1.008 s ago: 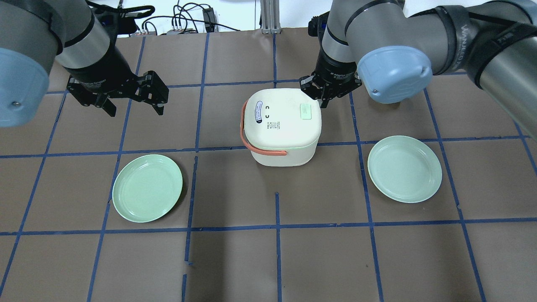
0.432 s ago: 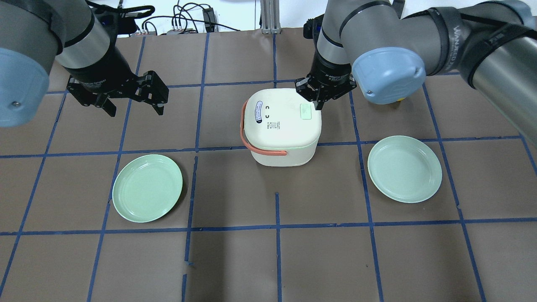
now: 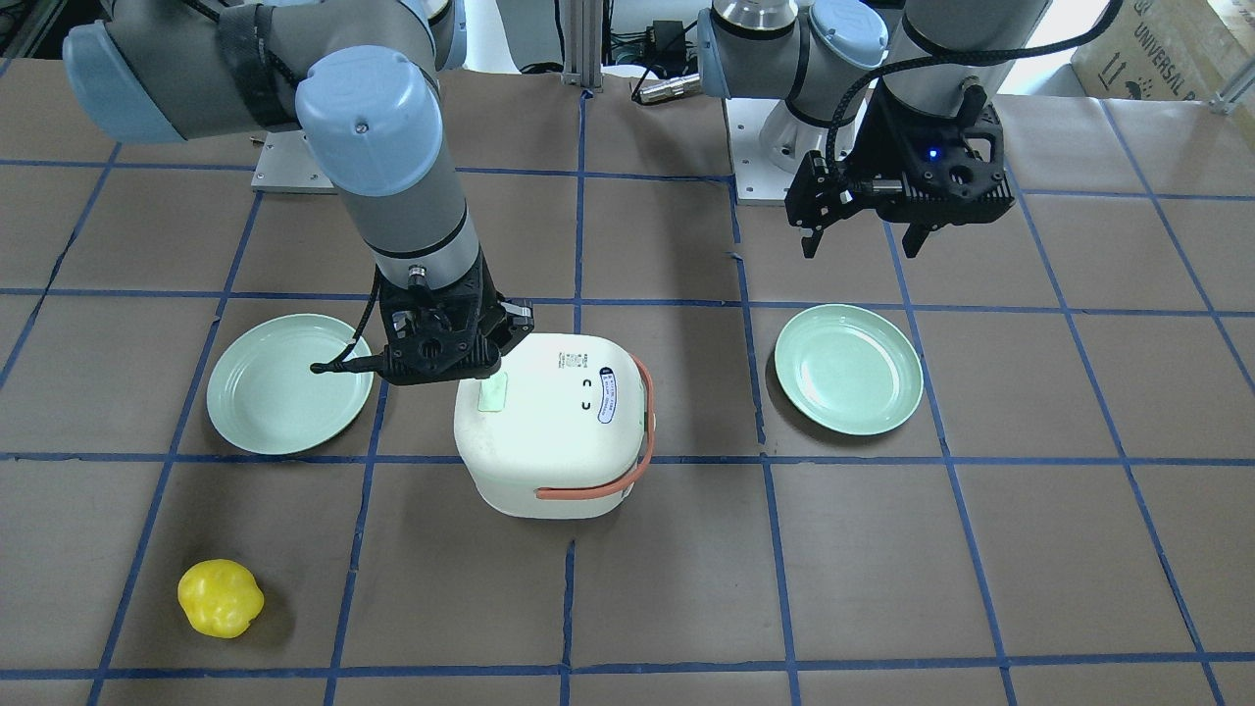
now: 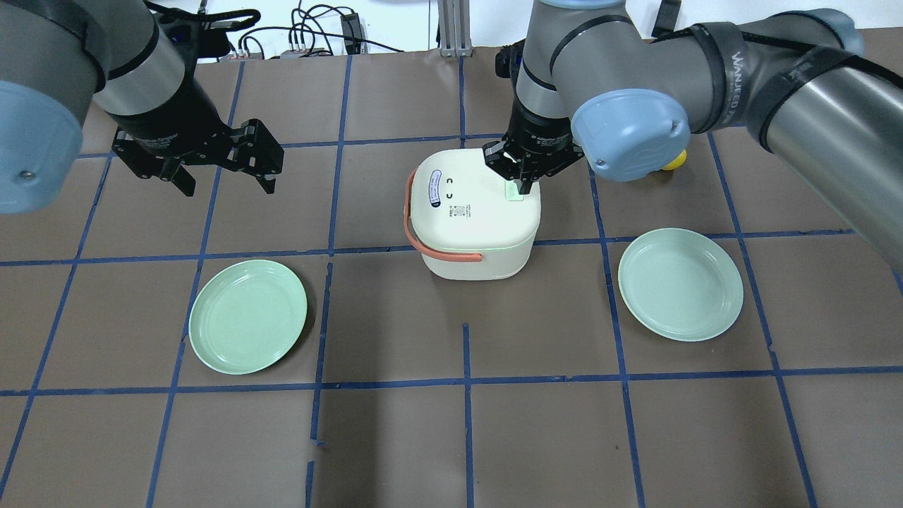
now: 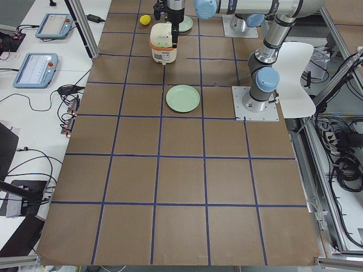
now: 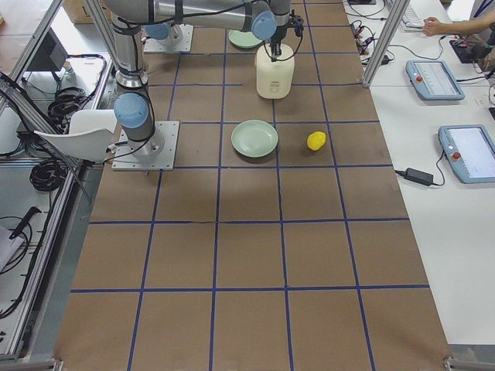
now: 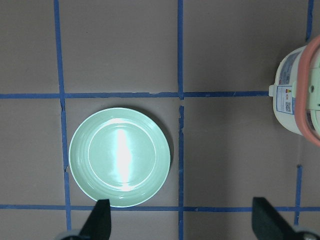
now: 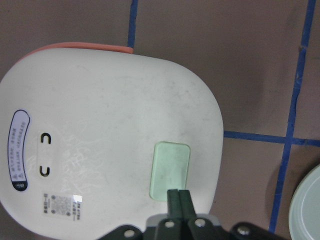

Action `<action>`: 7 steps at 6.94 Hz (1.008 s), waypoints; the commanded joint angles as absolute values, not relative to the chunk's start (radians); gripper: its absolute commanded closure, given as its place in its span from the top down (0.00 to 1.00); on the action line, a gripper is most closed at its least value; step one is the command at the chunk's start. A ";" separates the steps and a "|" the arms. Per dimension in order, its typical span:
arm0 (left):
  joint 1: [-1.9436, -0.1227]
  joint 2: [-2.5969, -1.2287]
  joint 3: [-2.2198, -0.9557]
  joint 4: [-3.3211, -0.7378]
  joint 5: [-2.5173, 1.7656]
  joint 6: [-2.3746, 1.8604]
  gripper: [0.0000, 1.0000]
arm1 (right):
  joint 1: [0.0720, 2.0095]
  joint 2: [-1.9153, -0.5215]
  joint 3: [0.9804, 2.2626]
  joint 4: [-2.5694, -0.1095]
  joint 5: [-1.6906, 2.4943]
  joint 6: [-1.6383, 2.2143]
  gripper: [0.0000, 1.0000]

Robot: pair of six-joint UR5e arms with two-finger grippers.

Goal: Press rice cooker button
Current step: 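Lower the right gripper onto the green button on the cooker lid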

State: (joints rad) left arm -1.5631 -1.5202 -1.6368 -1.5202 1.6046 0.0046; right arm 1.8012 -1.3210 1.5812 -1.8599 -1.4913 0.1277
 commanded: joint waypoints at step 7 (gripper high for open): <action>-1.563 -1.520 -1.637 -1.520 1.605 0.005 1.00 | 1.813 -1.275 1.589 -1.901 -1.500 0.133 0.04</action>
